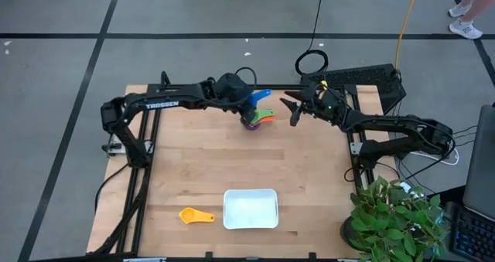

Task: Nest measuring cups in basket
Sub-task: Stack the dark blue measuring cup on the green measuring cup

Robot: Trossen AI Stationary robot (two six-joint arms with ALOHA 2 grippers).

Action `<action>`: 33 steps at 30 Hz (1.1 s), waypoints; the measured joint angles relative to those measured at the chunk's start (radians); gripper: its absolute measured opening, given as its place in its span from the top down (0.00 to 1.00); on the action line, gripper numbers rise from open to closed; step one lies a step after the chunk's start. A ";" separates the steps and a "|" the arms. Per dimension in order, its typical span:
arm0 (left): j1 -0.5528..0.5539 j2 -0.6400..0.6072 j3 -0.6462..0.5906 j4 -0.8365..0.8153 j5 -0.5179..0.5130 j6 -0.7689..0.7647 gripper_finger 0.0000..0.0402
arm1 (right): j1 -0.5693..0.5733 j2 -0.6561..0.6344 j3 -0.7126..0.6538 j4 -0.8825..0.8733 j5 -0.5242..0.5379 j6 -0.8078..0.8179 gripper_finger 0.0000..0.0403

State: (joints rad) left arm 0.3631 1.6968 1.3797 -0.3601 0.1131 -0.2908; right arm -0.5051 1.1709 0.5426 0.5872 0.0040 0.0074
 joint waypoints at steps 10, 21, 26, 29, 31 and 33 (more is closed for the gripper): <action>-0.002 0.106 0.000 0.063 0.063 0.024 0.98 | -0.011 0.000 0.000 0.005 -0.002 0.007 0.64; 0.009 0.211 0.000 0.011 0.007 0.079 0.97 | -0.012 0.000 0.000 -0.016 -0.004 0.007 0.64; 0.008 0.215 0.000 -0.011 -0.017 0.103 0.97 | -0.012 0.000 0.000 -0.025 -0.004 0.007 0.64; 0.006 0.215 0.000 -0.005 -0.017 0.107 0.92 | -0.012 0.000 0.000 -0.024 -0.005 0.008 0.64; 0.006 0.215 0.000 -0.006 -0.017 0.109 0.87 | -0.012 0.000 0.000 -0.024 -0.004 0.008 0.64; 0.006 0.215 0.000 -0.010 -0.017 0.107 0.82 | -0.012 0.000 0.000 -0.024 -0.004 0.008 0.64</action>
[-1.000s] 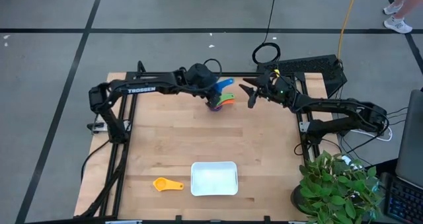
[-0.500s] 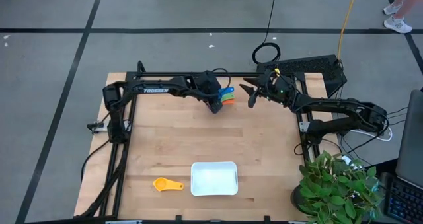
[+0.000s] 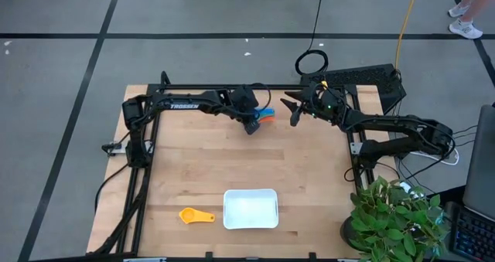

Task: Nest measuring cups in basket
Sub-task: Stack the dark blue measuring cup on the green measuring cup, then stack the yellow measuring cup on the dark blue measuring cup

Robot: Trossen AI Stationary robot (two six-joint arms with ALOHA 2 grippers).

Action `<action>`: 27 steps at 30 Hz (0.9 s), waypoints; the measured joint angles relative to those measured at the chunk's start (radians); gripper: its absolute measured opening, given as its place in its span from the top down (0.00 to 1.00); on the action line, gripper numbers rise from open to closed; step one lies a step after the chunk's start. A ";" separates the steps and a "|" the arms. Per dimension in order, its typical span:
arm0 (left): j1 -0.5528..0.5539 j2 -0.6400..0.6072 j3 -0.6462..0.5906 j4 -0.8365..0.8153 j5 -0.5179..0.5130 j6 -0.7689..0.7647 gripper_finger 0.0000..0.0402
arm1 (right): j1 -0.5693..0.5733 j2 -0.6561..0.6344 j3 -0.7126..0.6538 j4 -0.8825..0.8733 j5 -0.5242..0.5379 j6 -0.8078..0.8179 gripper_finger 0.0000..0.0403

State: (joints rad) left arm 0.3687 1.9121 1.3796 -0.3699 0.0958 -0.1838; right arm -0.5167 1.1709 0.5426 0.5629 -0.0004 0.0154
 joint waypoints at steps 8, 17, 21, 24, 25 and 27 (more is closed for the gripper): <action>-0.004 0.000 0.000 -0.001 0.014 0.003 0.65 | 0.000 0.000 0.000 -0.013 0.000 0.000 0.64; -0.023 -0.284 0.000 -0.301 0.091 0.145 0.59 | 0.000 0.000 0.000 -0.031 -0.001 0.011 0.64; -0.096 -0.446 -0.064 -0.456 0.004 0.135 0.62 | 0.001 0.000 0.000 -0.026 -0.003 0.013 0.64; -0.172 -0.565 -0.216 -0.442 -0.003 0.037 0.64 | 0.001 0.000 0.000 -0.025 -0.002 0.004 0.64; -0.202 -0.598 -0.278 -0.413 -0.003 0.004 0.64 | 0.001 0.000 0.000 -0.025 -0.002 0.000 0.64; -0.263 -0.659 -0.404 -0.366 0.000 -0.047 0.65 | 0.001 0.000 0.000 -0.024 -0.003 -0.006 0.64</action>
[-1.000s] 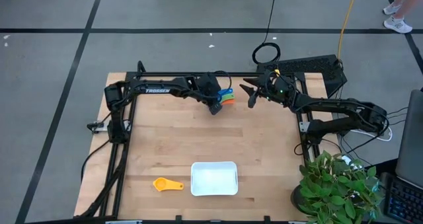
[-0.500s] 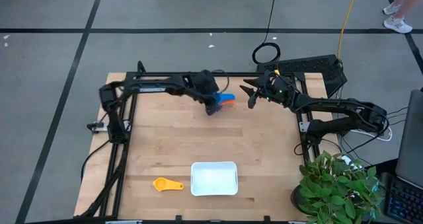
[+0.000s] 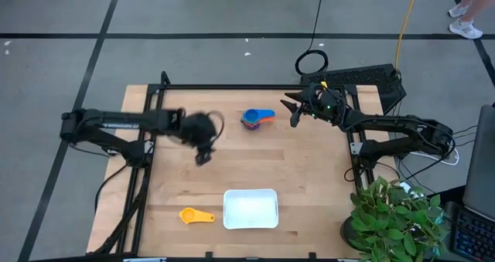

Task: Nest measuring cups in basket
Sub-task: Stack the yellow measuring cup on the dark blue measuring cup

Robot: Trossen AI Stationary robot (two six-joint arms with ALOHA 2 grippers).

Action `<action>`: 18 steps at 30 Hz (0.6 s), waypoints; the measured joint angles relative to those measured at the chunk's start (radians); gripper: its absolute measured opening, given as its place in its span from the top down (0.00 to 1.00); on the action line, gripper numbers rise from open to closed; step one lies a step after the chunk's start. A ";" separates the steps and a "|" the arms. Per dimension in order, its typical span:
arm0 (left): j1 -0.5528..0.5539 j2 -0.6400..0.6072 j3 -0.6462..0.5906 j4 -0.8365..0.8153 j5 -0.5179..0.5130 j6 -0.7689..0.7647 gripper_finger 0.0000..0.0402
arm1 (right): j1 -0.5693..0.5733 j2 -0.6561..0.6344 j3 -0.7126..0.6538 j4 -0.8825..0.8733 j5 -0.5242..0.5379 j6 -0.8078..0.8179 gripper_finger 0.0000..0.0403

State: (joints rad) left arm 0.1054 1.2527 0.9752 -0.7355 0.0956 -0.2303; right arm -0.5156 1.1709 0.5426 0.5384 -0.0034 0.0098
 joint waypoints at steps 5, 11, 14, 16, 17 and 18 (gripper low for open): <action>-0.181 -0.055 -0.225 0.006 0.027 -0.138 0.66 | 0.000 0.000 0.000 -0.006 0.000 -0.003 0.64; -0.394 -0.039 -0.310 0.046 0.123 -0.307 0.66 | 0.000 0.000 0.000 -0.013 -0.001 0.003 0.64; -0.475 -0.043 -0.301 0.072 0.124 -0.360 0.66 | 0.000 0.000 0.000 -0.013 -0.001 0.006 0.64; -0.525 -0.041 -0.301 0.094 0.115 -0.405 0.66 | 0.000 0.000 0.000 -0.013 -0.001 0.012 0.64; -0.551 -0.042 -0.301 0.094 0.114 -0.441 0.66 | 0.000 0.000 0.000 -0.013 -0.001 0.012 0.64; -0.574 -0.042 -0.301 0.102 0.114 -0.471 0.66 | 0.000 0.000 0.000 -0.015 -0.001 0.013 0.64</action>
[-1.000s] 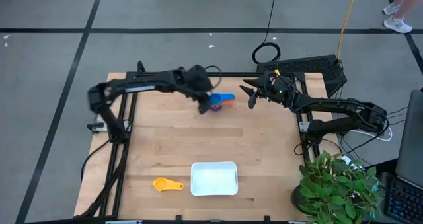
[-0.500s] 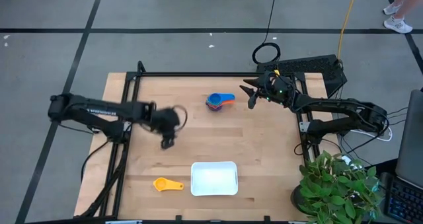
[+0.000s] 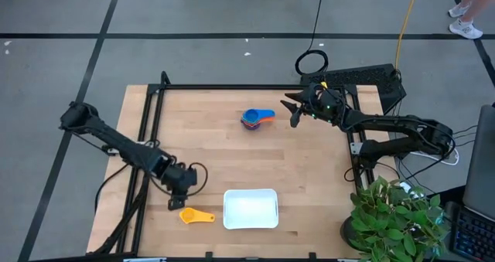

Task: Nest measuring cups in basket
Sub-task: Stack the yellow measuring cup on the dark blue measuring cup

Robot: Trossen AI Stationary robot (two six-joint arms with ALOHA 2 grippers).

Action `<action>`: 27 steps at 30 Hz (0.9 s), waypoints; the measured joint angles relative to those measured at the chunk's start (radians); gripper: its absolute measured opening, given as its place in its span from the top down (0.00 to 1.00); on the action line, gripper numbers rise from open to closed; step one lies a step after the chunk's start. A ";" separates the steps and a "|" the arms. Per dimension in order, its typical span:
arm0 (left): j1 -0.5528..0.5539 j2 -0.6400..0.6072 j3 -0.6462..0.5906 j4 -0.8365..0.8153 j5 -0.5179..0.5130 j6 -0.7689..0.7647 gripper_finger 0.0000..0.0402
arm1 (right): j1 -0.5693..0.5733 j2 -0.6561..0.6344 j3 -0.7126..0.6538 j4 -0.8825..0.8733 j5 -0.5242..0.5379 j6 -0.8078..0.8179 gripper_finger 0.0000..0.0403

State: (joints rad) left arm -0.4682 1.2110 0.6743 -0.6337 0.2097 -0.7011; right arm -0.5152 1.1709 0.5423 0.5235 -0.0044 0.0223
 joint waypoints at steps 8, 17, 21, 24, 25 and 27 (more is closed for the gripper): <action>-0.099 0.081 0.000 0.161 -0.037 -0.097 0.66 | 0.000 0.000 0.000 0.000 0.000 0.004 0.64; -0.155 0.248 0.000 0.212 -0.025 -0.122 0.66 | 0.000 0.000 0.000 -0.008 0.000 0.016 0.64; -0.155 0.291 0.000 0.235 -0.025 -0.132 0.67 | 0.000 0.000 0.000 -0.013 0.000 0.018 0.64; -0.147 0.304 0.002 0.229 -0.017 -0.138 0.75 | 0.000 0.000 0.000 -0.014 0.000 0.019 0.64; -0.140 0.305 0.003 0.224 -0.012 -0.141 0.80 | 0.000 0.000 0.000 -0.017 -0.001 0.019 0.64; -0.116 0.302 0.002 0.218 0.019 -0.165 0.92 | 0.000 0.000 0.000 -0.019 0.000 0.019 0.64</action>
State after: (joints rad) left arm -0.5845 1.5127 0.6762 -0.4158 0.2289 -0.8661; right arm -0.5152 1.1706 0.5423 0.5041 -0.0048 0.0410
